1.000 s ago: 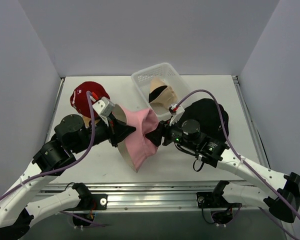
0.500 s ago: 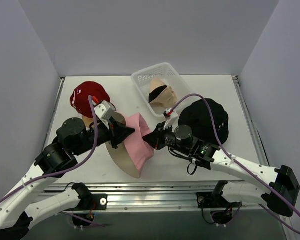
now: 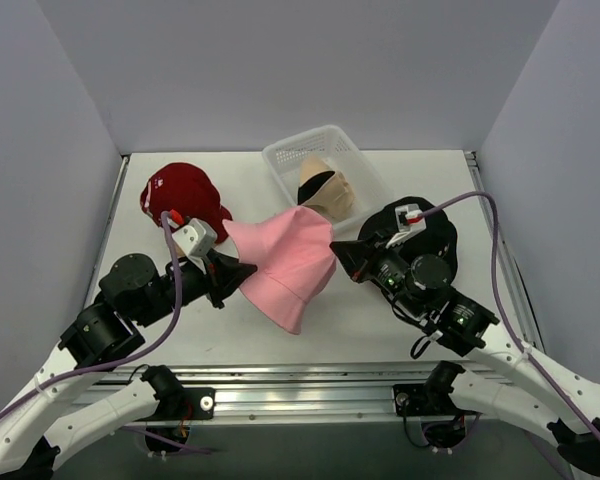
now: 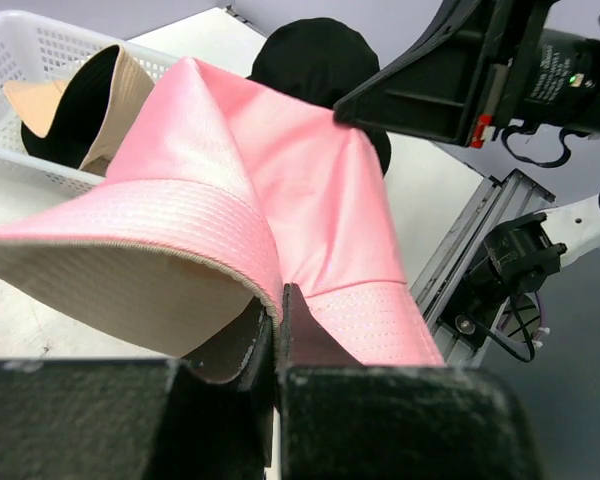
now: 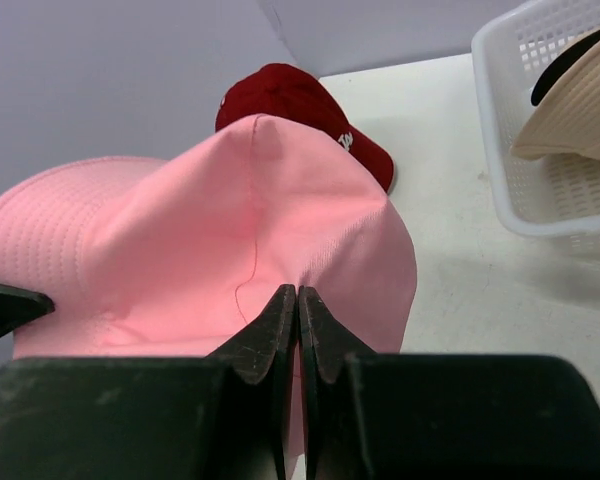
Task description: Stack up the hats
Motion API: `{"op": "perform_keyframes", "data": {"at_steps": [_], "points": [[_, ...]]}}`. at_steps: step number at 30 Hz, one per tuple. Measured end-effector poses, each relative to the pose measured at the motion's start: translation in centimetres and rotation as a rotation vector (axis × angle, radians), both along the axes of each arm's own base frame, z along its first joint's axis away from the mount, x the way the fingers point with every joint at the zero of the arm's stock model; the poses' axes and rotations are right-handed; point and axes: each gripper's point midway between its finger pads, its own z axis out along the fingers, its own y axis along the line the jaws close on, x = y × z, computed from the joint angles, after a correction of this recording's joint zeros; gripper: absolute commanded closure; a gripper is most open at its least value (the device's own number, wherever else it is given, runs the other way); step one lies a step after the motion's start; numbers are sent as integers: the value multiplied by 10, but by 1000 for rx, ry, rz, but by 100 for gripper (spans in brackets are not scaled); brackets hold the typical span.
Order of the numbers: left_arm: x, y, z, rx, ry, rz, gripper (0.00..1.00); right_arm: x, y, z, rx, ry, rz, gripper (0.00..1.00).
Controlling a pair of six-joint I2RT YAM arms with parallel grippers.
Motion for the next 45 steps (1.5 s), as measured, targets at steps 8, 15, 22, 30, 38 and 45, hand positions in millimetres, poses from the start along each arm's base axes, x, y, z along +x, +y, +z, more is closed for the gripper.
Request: {"op": "perform_keyframes", "data": {"at_steps": [8,15,22,30,38,45], "points": [[5,0,-8,-26,25,32,98,-14,-10,26,17,-107,51,100],[16,-18,30,-221,43,23,47,8,-14,71,-109,-202,-21,100],[55,-58,86,-272,65,3,24,34,-50,177,-228,-409,-239,100],[95,-44,84,-302,108,59,18,62,-90,236,-417,-551,-474,100],[114,-44,42,-256,179,67,18,118,-110,211,-691,-520,-600,100],[115,-43,-25,-186,244,89,19,143,-145,180,-763,-459,-679,100]]}}
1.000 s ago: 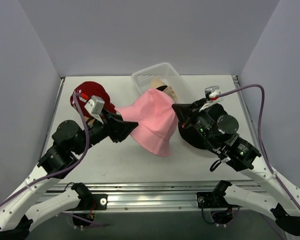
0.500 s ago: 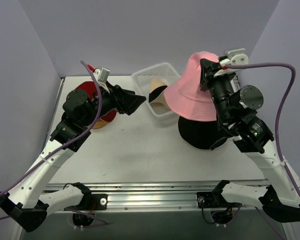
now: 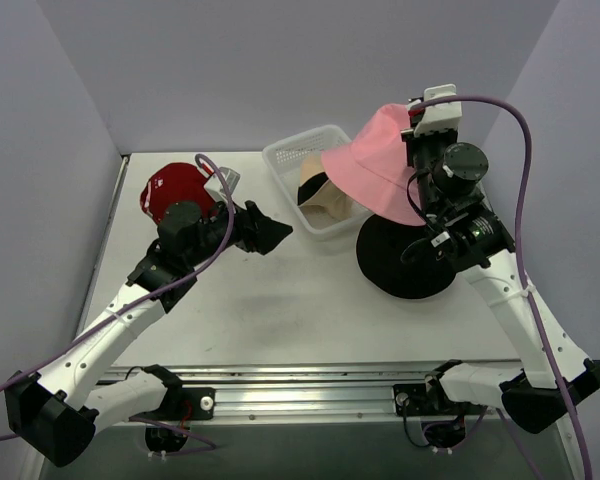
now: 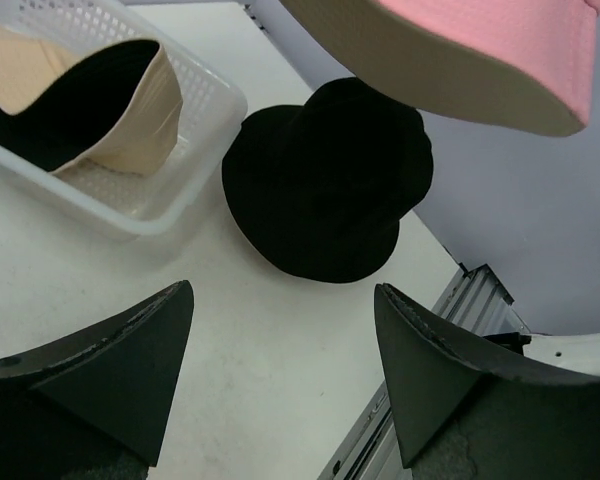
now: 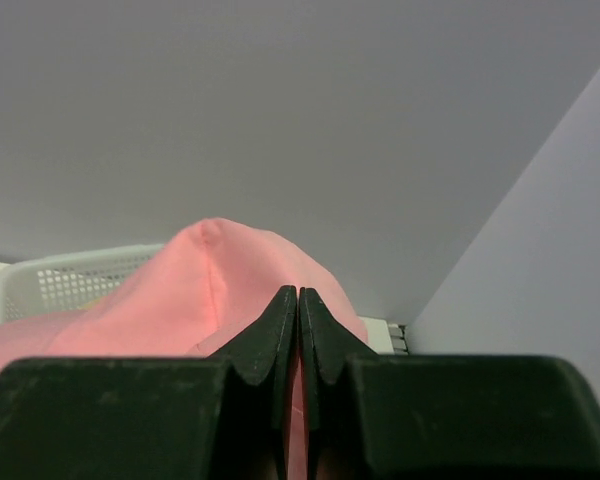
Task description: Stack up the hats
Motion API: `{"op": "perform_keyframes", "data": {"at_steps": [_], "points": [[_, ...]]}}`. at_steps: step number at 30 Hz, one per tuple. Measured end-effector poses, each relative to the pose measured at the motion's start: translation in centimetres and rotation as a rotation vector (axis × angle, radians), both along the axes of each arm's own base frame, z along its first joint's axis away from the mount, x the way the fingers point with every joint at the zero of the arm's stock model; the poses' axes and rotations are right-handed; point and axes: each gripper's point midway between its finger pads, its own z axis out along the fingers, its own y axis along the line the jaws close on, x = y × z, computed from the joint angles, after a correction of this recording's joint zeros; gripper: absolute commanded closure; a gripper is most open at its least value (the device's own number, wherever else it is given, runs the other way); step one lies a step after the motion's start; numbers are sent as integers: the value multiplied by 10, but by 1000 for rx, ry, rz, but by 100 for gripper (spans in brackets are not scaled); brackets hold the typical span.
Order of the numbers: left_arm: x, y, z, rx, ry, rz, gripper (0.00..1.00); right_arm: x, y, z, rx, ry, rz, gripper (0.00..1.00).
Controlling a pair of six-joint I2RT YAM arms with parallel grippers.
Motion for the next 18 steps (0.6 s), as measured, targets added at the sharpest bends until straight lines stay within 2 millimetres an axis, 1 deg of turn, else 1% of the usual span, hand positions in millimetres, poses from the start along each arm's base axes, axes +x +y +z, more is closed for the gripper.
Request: {"op": "perform_keyframes", "data": {"at_steps": [3,8,10,15,18], "points": [[-1,-1,-22,12,30,-8,19,10,-16,-20,-22,37,-39,100],[-4,-5,-34,-10,35,-30,19,19,-47,-38,-58,67,-123,100],[-5,-7,-36,-15,33,-35,19,20,-50,-42,-70,74,-134,100],[-4,-9,-37,-30,10,-40,19,17,-51,-39,-73,66,-134,100],[-5,-9,-47,-25,19,-40,19,12,-56,-41,-75,52,-151,100]]}}
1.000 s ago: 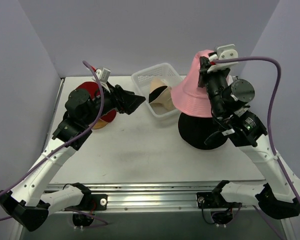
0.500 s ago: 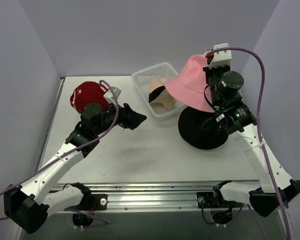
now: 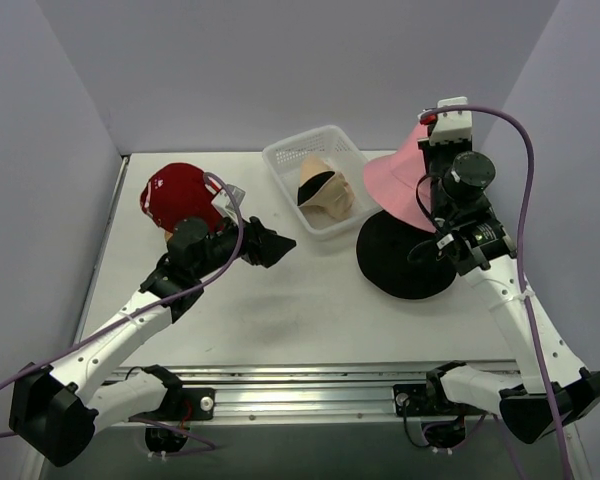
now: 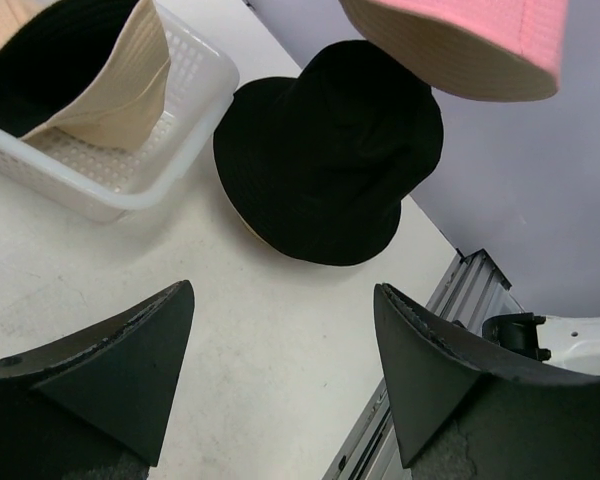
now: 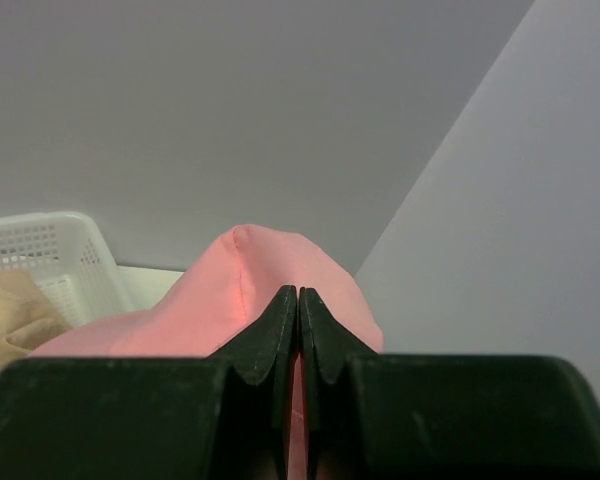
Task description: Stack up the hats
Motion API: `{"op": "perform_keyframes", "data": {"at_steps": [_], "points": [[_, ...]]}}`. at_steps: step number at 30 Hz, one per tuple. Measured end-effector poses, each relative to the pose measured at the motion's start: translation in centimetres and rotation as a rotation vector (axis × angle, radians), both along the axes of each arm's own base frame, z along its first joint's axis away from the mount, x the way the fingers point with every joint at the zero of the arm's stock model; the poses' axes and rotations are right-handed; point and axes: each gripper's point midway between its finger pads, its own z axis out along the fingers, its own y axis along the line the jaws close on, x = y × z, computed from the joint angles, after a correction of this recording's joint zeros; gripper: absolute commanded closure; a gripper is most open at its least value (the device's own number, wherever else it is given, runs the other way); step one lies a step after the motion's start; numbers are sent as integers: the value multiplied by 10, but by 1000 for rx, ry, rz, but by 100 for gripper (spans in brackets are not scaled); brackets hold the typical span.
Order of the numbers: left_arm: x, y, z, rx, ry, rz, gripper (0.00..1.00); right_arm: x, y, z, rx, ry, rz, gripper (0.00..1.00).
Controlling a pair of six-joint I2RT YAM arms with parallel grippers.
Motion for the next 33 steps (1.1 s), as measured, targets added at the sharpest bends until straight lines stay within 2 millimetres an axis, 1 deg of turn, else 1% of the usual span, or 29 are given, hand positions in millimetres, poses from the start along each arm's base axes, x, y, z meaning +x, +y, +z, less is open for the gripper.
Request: {"op": "perform_keyframes", "data": {"at_steps": [2,6,7,11,14,15,17,20,23,26,28,30,33], "points": [[-1,-1,-7,7,11,-3,19,-2,-7,0,-8,-5,-25,100],[-2,-2,-15,16,25,-11,19,-3,-31,11,-22,-27,-106,100],[-2,-3,-15,15,24,-13,19,-3,-39,18,-23,-38,-136,100],[-3,-3,-17,11,18,-15,19,-7,-56,40,-34,-74,-218,100],[-4,-4,-15,5,11,-21,19,-14,-65,47,-43,-91,-268,100],[-4,-4,-14,3,8,-24,19,-17,-67,45,-40,-92,-277,100],[-4,-5,-13,-1,3,-28,19,-21,-68,38,-33,-83,-279,100],[-5,-5,-11,-6,1,-31,19,-29,-67,16,14,-69,-252,100],[-5,-5,-11,-6,0,-31,19,-31,-61,-16,57,-37,-210,100],[-6,-5,-13,-5,2,-30,19,-24,-50,-50,86,19,-165,100],[-6,-4,-14,-3,3,-30,19,-20,-40,-68,101,58,-130,100],[-6,-4,-15,0,0,-30,19,-19,-31,-78,116,77,-98,100],[-6,-4,-15,4,-4,-29,19,-20,-20,-78,132,74,-60,100]]}}
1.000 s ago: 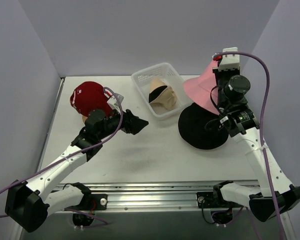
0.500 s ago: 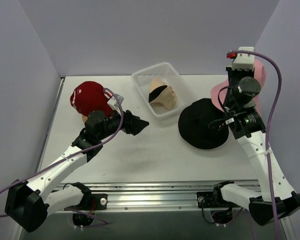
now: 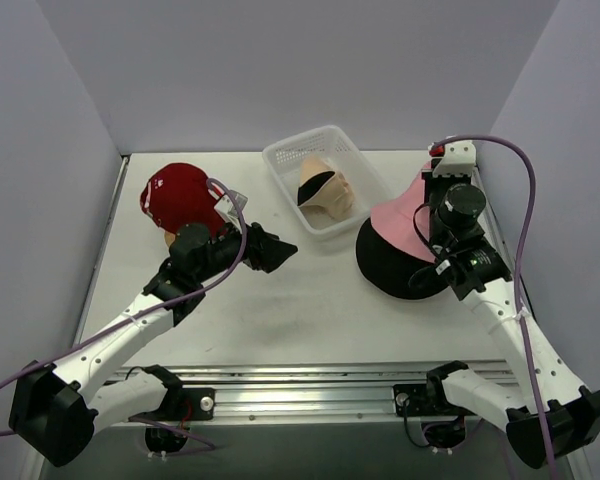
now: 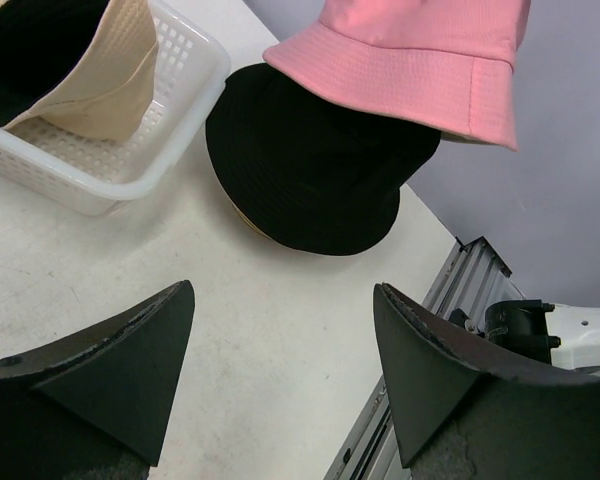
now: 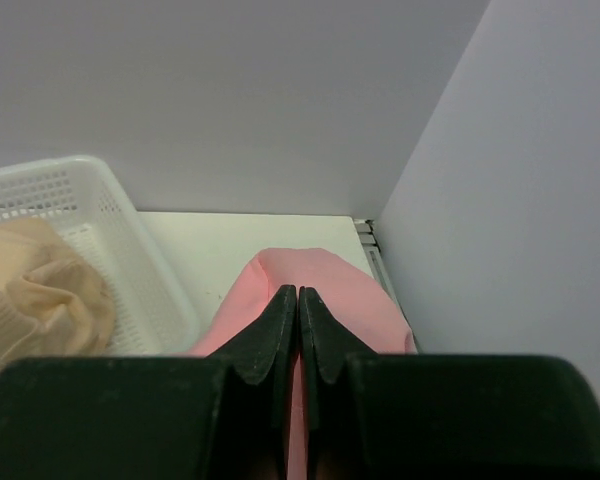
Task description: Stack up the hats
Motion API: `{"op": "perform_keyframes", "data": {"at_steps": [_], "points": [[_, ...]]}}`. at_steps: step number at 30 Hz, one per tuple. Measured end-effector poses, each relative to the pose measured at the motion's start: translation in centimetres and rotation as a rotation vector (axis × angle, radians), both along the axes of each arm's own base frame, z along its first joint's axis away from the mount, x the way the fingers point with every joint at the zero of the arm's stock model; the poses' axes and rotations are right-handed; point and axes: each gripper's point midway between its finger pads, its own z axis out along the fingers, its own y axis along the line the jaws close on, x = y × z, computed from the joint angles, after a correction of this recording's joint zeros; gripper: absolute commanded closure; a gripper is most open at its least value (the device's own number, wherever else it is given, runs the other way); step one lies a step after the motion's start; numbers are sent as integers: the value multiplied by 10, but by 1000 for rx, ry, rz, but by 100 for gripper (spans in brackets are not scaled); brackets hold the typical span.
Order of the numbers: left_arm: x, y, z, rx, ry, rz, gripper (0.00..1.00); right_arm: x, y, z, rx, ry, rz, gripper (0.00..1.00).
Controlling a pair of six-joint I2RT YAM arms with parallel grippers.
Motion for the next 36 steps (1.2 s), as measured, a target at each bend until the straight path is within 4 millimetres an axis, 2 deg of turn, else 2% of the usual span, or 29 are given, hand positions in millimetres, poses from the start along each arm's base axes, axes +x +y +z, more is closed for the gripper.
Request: {"op": "perform_keyframes", "data": {"at_steps": [5,10,15,16,18,20,22,26,28,30,32,36], "points": [[0,0,0,2,-2,0,19,-6,16,2,16,-4,57,100],[2,-1,-6,10,12,0,19,-16,44,-16,35,45,137,97],[9,-8,-24,34,64,-4,19,-25,54,-52,85,144,159,81],[10,-9,-27,36,77,-5,19,-26,54,-57,103,157,155,71],[11,-14,-32,39,98,-12,19,-32,54,-63,159,173,149,62],[12,-21,-35,38,107,-26,19,-40,55,-58,235,157,162,53],[14,-29,-38,37,115,-41,19,-50,57,-43,320,111,189,44],[19,-54,-47,26,140,-89,19,-61,62,-6,458,49,230,41],[22,-67,-53,18,157,-113,19,-61,63,17,517,20,234,41],[25,-80,-59,7,174,-139,19,-59,59,31,565,-2,211,40],[30,-93,-62,-5,184,-166,19,-56,47,34,596,-11,162,40],[44,-116,-60,-39,183,-208,19,-39,11,26,630,8,38,40]]}}
